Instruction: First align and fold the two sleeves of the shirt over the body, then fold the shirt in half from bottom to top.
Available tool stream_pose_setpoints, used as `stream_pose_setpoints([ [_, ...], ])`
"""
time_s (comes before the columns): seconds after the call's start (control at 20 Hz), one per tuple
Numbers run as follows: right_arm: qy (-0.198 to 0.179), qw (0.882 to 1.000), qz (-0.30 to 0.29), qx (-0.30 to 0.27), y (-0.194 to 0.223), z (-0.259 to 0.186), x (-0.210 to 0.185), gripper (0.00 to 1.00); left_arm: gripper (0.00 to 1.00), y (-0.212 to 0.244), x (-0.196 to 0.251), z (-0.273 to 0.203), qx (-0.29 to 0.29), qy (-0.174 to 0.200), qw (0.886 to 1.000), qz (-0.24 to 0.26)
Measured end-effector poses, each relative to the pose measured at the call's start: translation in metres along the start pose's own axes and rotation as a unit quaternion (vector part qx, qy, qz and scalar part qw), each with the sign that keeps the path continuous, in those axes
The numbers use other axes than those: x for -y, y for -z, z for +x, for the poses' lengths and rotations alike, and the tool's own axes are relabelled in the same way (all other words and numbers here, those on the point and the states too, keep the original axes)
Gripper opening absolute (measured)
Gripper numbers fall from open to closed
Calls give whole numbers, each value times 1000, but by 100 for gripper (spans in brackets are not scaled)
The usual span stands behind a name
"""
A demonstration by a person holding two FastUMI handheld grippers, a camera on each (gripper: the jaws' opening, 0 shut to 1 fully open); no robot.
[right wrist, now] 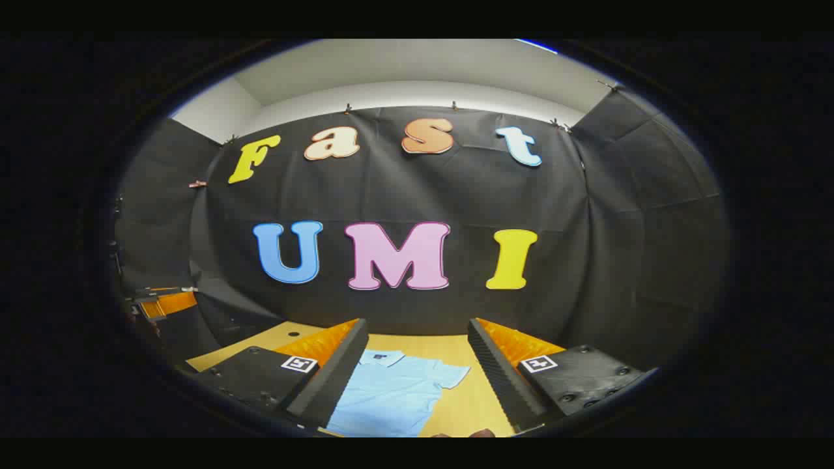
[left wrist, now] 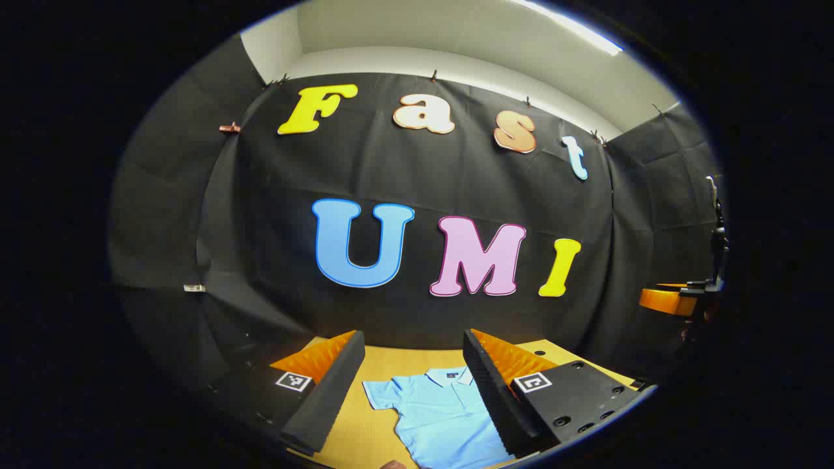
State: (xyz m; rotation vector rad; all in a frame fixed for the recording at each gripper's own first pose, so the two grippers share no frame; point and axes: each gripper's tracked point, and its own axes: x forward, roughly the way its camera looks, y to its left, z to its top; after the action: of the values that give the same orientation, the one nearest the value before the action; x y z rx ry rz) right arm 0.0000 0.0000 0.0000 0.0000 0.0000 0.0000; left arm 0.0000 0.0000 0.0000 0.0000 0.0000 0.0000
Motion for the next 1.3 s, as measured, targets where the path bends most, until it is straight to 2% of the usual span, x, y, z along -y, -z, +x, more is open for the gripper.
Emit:
stream_pose_setpoints([
  [0.3,29,999,-35,-1,-3,-7,21,96,97,-6,-2,6,2,-2,1000,12],
  [0.5,36,998,-41,-6,-1,-3,22,97,97,6,-7,12,-19,-9,1000,11],
  [0.9,22,998,-48,-17,5,13,10,97,97,1,-21,6,-14,-18,1000,19],
  [1.3,-5,997,-61,-48,18,78,20,97,97,6,-40,8,-14,-28,999,28],
])
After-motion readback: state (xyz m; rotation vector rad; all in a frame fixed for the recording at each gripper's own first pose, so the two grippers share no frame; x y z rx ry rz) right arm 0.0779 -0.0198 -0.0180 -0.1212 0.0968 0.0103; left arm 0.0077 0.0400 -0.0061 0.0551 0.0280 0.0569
